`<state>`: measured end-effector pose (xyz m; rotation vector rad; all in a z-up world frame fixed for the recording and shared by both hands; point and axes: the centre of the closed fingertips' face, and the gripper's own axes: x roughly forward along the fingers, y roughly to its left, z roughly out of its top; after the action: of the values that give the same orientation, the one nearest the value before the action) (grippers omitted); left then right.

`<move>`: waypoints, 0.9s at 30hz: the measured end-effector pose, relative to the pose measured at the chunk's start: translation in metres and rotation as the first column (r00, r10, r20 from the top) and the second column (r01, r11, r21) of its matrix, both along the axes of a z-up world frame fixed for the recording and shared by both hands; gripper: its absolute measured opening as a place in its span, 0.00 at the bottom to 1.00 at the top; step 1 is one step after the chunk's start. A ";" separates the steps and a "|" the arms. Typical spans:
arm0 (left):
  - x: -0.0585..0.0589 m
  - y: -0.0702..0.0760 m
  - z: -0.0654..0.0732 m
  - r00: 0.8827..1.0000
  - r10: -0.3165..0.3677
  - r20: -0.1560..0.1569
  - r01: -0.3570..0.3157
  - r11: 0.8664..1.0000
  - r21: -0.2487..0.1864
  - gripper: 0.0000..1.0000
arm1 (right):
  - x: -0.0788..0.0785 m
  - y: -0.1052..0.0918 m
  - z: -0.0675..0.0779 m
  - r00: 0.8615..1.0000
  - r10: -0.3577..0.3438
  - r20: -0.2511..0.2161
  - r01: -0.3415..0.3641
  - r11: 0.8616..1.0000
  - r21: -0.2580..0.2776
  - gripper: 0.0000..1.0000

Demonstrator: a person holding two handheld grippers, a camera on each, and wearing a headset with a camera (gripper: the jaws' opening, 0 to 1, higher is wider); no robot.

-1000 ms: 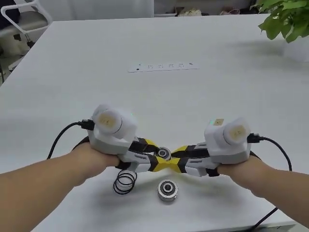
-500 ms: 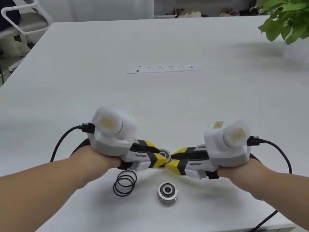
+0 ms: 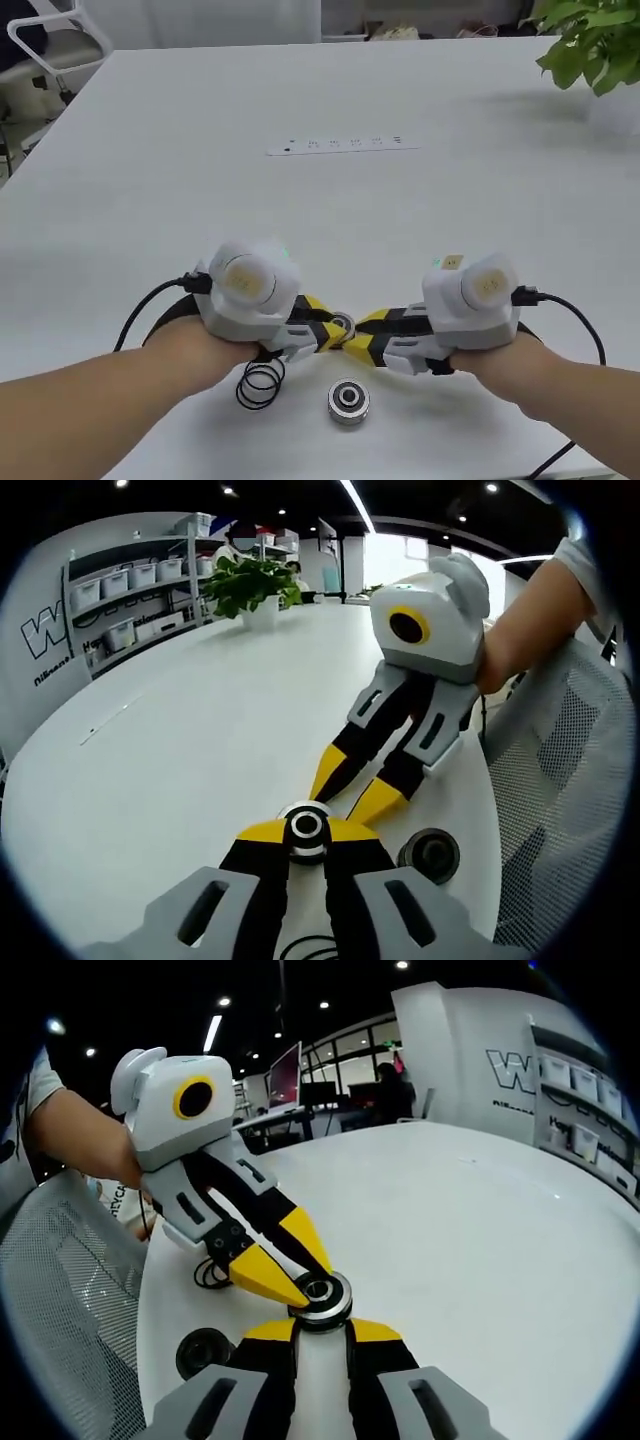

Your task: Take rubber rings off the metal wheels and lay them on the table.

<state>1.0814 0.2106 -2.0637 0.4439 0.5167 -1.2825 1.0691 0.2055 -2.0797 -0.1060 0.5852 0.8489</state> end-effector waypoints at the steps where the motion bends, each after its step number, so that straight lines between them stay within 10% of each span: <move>1: 0.000 0.000 0.000 1.000 0.003 0.001 -0.003 1.000 -0.006 0.07 | 0.000 0.000 0.000 1.000 -0.004 -0.006 0.004 1.000 0.004 0.15; 27: 0.005 -0.004 0.001 0.999 0.039 -0.012 -0.039 0.999 -0.037 0.07 | -0.003 -0.004 0.000 0.998 -0.032 -0.051 0.034 0.999 0.031 0.00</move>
<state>1.0862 0.2067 -2.0623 0.3933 0.5079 -1.2561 1.0666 0.2013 -2.0797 -0.0464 0.6188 0.8306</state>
